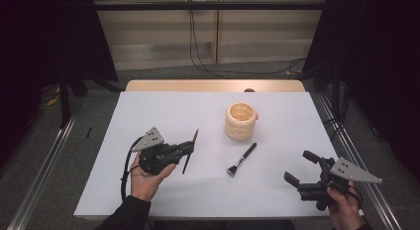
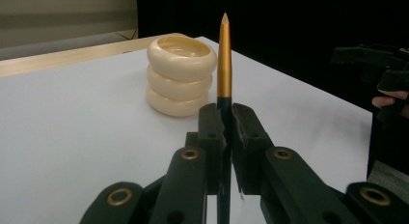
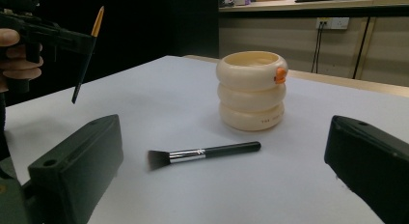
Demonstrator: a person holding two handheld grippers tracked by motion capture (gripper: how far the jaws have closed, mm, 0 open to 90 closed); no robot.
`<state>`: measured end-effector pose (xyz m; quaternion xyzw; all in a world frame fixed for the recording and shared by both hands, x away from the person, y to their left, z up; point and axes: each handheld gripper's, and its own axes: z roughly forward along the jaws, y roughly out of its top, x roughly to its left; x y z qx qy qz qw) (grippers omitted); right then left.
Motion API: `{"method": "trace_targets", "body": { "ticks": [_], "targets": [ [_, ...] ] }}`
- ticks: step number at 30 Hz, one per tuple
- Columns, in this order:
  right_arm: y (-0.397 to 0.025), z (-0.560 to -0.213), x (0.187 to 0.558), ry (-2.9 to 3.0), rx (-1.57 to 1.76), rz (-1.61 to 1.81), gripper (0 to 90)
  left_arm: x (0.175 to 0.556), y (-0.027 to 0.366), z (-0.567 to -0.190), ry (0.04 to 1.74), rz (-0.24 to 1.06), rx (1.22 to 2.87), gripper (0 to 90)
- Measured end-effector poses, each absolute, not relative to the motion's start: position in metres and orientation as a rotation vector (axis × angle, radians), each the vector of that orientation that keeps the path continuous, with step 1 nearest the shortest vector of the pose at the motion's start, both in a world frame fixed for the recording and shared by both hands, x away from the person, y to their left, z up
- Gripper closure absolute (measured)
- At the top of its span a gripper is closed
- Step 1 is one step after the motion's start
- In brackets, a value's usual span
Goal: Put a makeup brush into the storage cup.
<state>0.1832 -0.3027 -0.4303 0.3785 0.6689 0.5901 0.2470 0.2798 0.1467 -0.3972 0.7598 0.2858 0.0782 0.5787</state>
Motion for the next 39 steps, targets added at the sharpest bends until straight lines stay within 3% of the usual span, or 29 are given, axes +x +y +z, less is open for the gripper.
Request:
{"method": "trace_targets", "body": {
  "ticks": [26,39],
  "targets": [
    [-0.257,-0.408,0.206,1.933,0.907,1.700,1.1,0.266,0.126,-0.396,0.588,0.131,1.771,83.6],
    [-0.230,-0.396,0.222,2.000,0.850,1.752,10.6,0.264,0.116,-0.393,0.570,0.118,1.776,83.5]
  ]
}}
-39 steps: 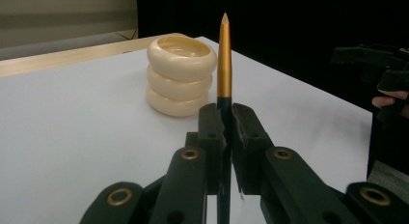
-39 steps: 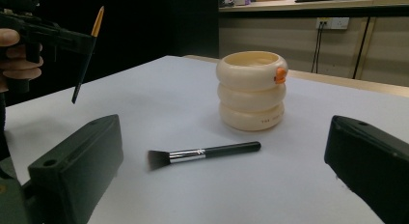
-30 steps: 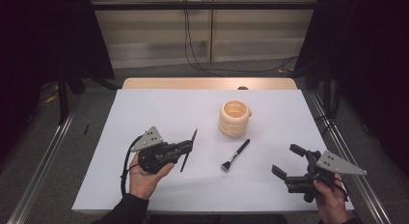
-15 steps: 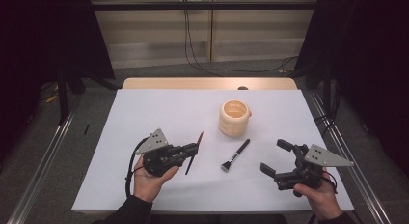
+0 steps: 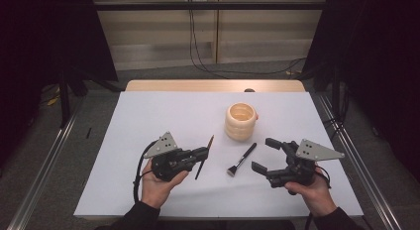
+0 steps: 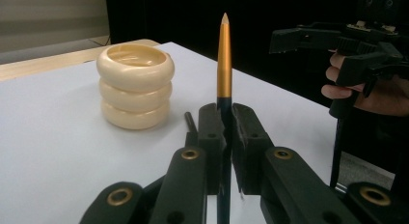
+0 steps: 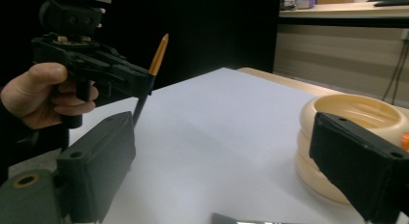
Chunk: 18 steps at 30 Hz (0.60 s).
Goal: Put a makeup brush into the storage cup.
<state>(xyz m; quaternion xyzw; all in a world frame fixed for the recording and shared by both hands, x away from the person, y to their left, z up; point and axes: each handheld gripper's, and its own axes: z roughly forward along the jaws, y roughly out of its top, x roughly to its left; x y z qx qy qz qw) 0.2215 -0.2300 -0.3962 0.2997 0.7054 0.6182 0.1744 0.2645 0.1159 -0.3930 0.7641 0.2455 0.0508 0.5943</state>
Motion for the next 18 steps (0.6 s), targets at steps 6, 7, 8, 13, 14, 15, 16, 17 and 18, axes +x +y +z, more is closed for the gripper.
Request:
{"method": "trace_targets", "body": {
  "ticks": [6,7,8,13,14,15,16,17,18],
  "targets": [
    [-0.221,-0.395,0.228,2.031,0.819,1.766,14.7,0.262,0.109,-0.390,0.549,0.113,1.779,83.6],
    [-0.220,-0.395,0.230,2.035,0.811,1.775,14.8,0.261,0.107,-0.389,0.551,0.112,1.783,83.5],
    [-0.219,-0.395,0.230,2.035,0.810,1.773,15.1,0.261,0.105,-0.389,0.543,0.113,1.784,83.6],
    [-0.212,-0.392,0.234,2.059,0.749,1.803,11.3,0.262,0.095,-0.387,0.525,0.096,1.780,83.5],
    [-0.210,-0.391,0.234,2.067,0.743,1.809,10.8,0.263,0.092,-0.386,0.523,0.089,1.774,83.6],
    [-0.208,-0.390,0.235,2.074,0.730,1.801,10.8,0.263,0.090,-0.386,0.520,0.092,1.774,83.6],
    [-0.206,-0.389,0.235,2.077,0.723,1.802,10.8,0.264,0.089,-0.385,0.516,0.088,1.774,83.6],
    [-0.205,-0.388,0.237,2.079,0.719,1.809,10.8,0.264,0.087,-0.385,0.514,0.086,1.770,83.6],
    [-0.203,-0.386,0.238,2.082,0.717,1.816,10.8,0.264,0.085,-0.385,0.508,0.085,1.773,83.6]
  ]
}}
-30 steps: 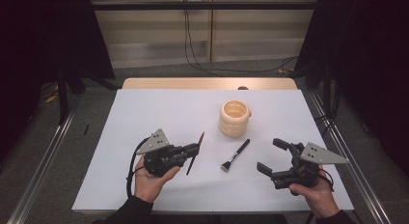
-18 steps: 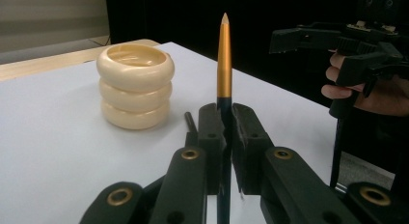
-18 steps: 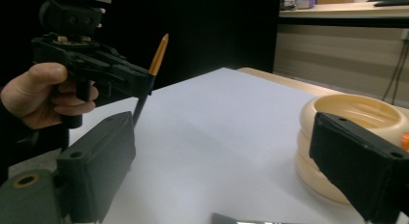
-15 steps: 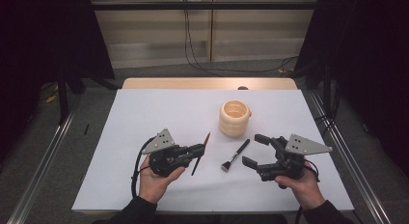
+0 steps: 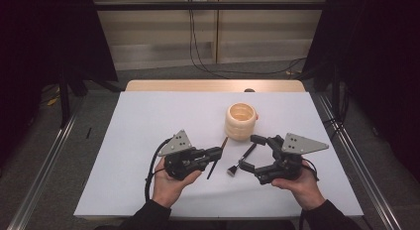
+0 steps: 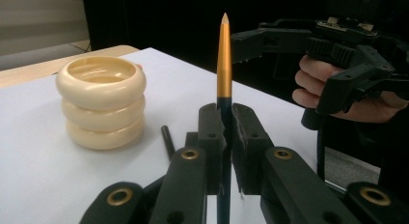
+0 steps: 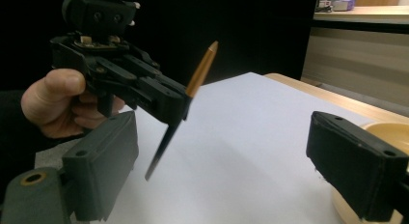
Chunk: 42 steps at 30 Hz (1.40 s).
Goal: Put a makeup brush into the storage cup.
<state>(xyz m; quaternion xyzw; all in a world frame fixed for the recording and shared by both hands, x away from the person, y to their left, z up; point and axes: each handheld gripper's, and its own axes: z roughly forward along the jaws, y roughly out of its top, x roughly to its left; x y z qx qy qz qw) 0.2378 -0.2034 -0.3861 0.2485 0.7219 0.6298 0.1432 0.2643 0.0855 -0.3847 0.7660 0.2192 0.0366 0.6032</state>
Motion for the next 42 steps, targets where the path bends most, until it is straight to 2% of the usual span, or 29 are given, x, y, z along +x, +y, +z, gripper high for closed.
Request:
{"method": "trace_targets", "body": {
  "ticks": [5,10,14,16,17,23,36,42],
  "targets": [
    [-0.195,-0.378,0.244,2.072,0.712,1.840,3.4,0.265,0.080,-0.384,0.498,0.084,1.775,83.6],
    [-0.188,-0.375,0.250,2.073,0.705,1.861,7.3,0.264,0.080,-0.387,0.494,0.081,1.774,83.6],
    [-0.181,-0.374,0.257,2.092,0.697,1.906,17.0,0.264,0.079,-0.389,0.497,0.082,1.770,83.6],
    [-0.179,-0.374,0.261,2.112,0.701,1.897,27.2,0.263,0.078,-0.389,0.500,0.080,1.764,83.5],
    [-0.177,-0.374,0.262,2.109,0.712,1.901,27.5,0.263,0.078,-0.389,0.502,0.081,1.764,83.6],
    [-0.179,-0.378,0.264,2.133,0.718,1.924,46.2,0.262,0.076,-0.392,0.501,0.076,1.767,83.5],
    [-0.179,-0.383,0.268,2.166,0.770,1.991,65.3,0.262,0.076,-0.393,0.499,0.084,1.777,83.5],
    [-0.179,-0.385,0.269,2.188,0.770,1.993,81.2,0.262,0.075,-0.395,0.494,0.093,1.785,83.7]
  ]
}}
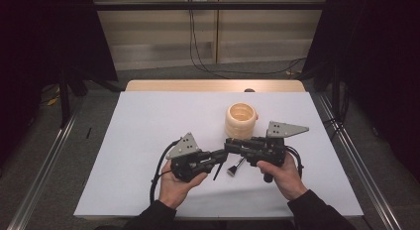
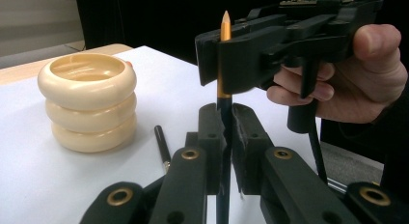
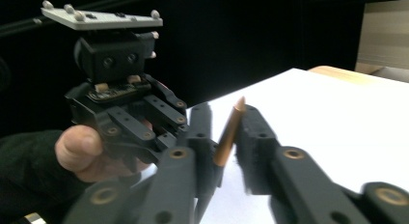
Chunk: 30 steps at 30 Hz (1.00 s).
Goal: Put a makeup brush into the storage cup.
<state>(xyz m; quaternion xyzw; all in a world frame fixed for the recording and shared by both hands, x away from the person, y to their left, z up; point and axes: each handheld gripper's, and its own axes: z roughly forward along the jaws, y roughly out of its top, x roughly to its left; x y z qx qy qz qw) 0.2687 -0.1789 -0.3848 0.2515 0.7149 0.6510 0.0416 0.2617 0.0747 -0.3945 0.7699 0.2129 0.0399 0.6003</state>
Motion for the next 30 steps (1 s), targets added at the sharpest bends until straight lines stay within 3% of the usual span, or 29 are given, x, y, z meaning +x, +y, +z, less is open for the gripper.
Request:
{"method": "trace_targets", "body": {
  "ticks": [19,30],
  "targets": [
    [-0.1790,-0.3814,0.2644,2.227,0.684,1.945,84.6,0.2592,0.0713,-0.3999,0.449,0.120,1.774,81.6],
    [-0.1787,-0.3805,0.2631,2.222,0.672,1.921,84.7,0.2597,0.0700,-0.4021,0.449,0.120,1.769,70.4]
  ]
}}
